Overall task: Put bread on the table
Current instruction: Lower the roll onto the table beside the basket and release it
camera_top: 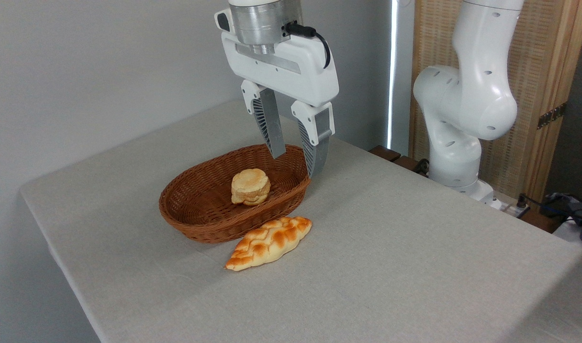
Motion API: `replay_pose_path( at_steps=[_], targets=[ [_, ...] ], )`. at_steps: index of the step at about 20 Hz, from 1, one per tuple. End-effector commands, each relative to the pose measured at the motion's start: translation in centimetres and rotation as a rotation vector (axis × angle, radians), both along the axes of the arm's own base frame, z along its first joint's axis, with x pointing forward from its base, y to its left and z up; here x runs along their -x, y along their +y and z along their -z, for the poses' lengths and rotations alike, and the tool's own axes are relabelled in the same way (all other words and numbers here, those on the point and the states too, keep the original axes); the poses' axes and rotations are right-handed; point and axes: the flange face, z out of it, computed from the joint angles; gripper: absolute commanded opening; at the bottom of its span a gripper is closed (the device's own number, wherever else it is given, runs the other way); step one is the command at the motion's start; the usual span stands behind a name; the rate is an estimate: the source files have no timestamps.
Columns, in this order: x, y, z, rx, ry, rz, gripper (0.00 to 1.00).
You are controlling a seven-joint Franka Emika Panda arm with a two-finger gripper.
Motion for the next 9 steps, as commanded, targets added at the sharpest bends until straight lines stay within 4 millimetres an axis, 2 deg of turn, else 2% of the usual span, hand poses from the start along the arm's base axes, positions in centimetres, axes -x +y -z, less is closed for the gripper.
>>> replay_pose_path(
  at_steps=[1,9],
  targets=[
    [0.14,-0.09,-0.71,0.036,0.002,-0.036,1.00],
    [-0.40,0.63,-1.09,0.125,-0.041,-0.077,1.00]
  ],
)
